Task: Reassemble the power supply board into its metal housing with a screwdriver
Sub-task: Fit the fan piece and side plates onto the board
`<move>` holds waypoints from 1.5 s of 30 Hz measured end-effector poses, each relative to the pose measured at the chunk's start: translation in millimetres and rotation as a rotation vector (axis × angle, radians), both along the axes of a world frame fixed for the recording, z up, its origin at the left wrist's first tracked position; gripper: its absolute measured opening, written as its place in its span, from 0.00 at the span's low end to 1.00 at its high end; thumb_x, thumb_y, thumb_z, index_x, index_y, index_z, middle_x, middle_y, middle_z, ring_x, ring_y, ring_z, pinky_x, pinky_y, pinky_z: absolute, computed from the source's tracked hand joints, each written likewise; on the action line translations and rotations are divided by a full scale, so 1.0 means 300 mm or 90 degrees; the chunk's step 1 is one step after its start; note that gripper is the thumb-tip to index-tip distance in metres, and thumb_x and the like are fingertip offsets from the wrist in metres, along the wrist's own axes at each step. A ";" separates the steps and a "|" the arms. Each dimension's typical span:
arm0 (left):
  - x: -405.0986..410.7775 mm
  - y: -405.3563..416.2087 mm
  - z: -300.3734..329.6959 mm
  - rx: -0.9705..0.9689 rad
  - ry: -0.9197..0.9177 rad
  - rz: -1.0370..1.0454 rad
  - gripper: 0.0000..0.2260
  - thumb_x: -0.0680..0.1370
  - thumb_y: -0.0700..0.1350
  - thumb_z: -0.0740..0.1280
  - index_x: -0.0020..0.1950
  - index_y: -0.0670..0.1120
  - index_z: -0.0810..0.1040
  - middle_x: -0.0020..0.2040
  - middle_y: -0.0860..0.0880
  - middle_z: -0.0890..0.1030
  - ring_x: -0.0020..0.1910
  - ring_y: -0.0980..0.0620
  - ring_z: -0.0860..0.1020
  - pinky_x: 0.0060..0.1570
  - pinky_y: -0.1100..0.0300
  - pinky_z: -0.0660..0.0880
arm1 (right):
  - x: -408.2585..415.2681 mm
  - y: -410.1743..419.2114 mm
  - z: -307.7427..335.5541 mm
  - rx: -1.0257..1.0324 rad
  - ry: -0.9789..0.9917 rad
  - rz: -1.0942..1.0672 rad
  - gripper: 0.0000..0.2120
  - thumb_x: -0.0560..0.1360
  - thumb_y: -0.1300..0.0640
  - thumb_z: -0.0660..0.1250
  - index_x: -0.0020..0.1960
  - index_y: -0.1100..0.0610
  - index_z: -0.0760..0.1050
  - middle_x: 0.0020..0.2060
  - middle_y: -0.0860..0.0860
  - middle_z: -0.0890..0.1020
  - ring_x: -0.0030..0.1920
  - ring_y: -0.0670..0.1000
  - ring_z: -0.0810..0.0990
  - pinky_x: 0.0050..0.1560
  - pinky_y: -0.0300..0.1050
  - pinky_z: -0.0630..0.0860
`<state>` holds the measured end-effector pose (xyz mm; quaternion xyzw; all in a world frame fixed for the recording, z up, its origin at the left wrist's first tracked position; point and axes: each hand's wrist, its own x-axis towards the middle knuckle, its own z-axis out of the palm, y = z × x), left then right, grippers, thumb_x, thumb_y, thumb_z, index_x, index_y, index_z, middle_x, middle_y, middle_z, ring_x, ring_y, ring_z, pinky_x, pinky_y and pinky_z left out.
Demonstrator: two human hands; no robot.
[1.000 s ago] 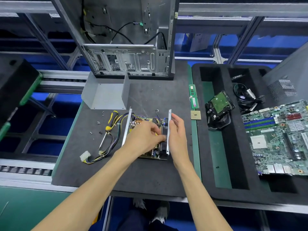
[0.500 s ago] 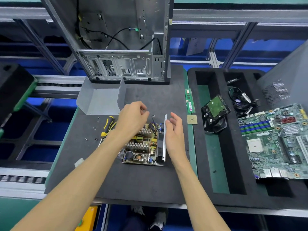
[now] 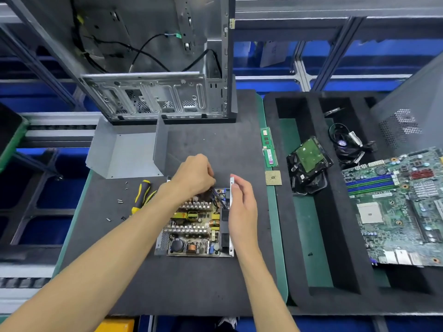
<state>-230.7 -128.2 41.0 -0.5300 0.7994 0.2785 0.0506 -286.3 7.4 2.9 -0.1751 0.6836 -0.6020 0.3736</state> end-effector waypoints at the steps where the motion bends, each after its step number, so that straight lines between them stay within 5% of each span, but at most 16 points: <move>1: 0.001 -0.008 0.000 0.005 -0.020 -0.005 0.05 0.72 0.43 0.76 0.47 0.45 0.87 0.48 0.46 0.87 0.50 0.45 0.83 0.53 0.55 0.79 | 0.001 -0.001 -0.002 -0.004 -0.006 -0.007 0.12 0.85 0.55 0.60 0.64 0.47 0.77 0.58 0.35 0.80 0.57 0.28 0.74 0.52 0.22 0.68; 9: -0.018 -0.034 0.009 0.064 -0.107 -0.020 0.07 0.73 0.40 0.72 0.50 0.42 0.85 0.48 0.42 0.84 0.49 0.40 0.82 0.53 0.49 0.81 | 0.002 0.000 0.003 0.005 -0.029 -0.017 0.12 0.85 0.55 0.60 0.61 0.42 0.78 0.54 0.29 0.80 0.59 0.29 0.75 0.52 0.22 0.69; 14: -0.021 -0.043 0.027 0.086 -0.031 -0.024 0.07 0.74 0.39 0.72 0.41 0.50 0.86 0.44 0.50 0.86 0.46 0.50 0.83 0.52 0.56 0.80 | 0.000 0.000 0.010 0.003 -0.028 -0.019 0.12 0.85 0.56 0.60 0.60 0.42 0.78 0.54 0.29 0.80 0.58 0.29 0.76 0.52 0.22 0.69; 18: -0.022 -0.037 0.052 0.137 -0.005 -0.075 0.05 0.74 0.41 0.73 0.43 0.50 0.87 0.35 0.56 0.82 0.38 0.58 0.80 0.43 0.61 0.78 | -0.001 0.003 0.014 -0.002 -0.035 -0.019 0.12 0.85 0.57 0.61 0.60 0.43 0.79 0.54 0.30 0.81 0.58 0.30 0.76 0.52 0.22 0.69; 23: -0.019 -0.065 0.068 0.183 -0.036 -0.146 0.05 0.76 0.41 0.73 0.47 0.48 0.88 0.36 0.56 0.82 0.40 0.58 0.81 0.49 0.61 0.79 | -0.004 0.002 0.015 -0.010 -0.028 -0.016 0.12 0.85 0.58 0.61 0.60 0.44 0.79 0.55 0.32 0.82 0.58 0.32 0.77 0.53 0.24 0.70; 28: -0.022 -0.074 0.056 0.199 -0.041 -0.172 0.05 0.77 0.41 0.72 0.48 0.48 0.88 0.31 0.62 0.79 0.32 0.66 0.76 0.39 0.77 0.67 | -0.005 0.003 0.019 -0.009 -0.034 -0.013 0.12 0.85 0.58 0.61 0.59 0.44 0.79 0.53 0.33 0.82 0.57 0.33 0.78 0.52 0.24 0.70; 32: -0.028 -0.074 0.046 0.191 -0.042 -0.161 0.06 0.76 0.40 0.72 0.46 0.49 0.88 0.33 0.61 0.82 0.36 0.65 0.79 0.50 0.64 0.77 | -0.008 0.001 0.018 -0.006 -0.030 -0.015 0.12 0.84 0.59 0.62 0.59 0.44 0.79 0.53 0.33 0.82 0.57 0.32 0.78 0.52 0.24 0.70; 39: -0.042 -0.067 0.029 0.159 -0.079 -0.158 0.05 0.73 0.38 0.71 0.41 0.44 0.87 0.34 0.53 0.84 0.36 0.48 0.81 0.48 0.53 0.82 | -0.006 -0.001 0.016 -0.011 -0.028 -0.017 0.13 0.84 0.60 0.61 0.59 0.45 0.80 0.53 0.33 0.82 0.57 0.33 0.78 0.52 0.24 0.70; 45: -0.075 -0.053 0.013 0.110 -0.147 -0.201 0.10 0.72 0.38 0.70 0.32 0.49 0.81 0.37 0.49 0.83 0.38 0.47 0.81 0.40 0.55 0.80 | -0.006 -0.004 0.018 -0.016 -0.026 -0.012 0.13 0.84 0.61 0.61 0.58 0.45 0.79 0.52 0.33 0.82 0.57 0.33 0.78 0.52 0.25 0.71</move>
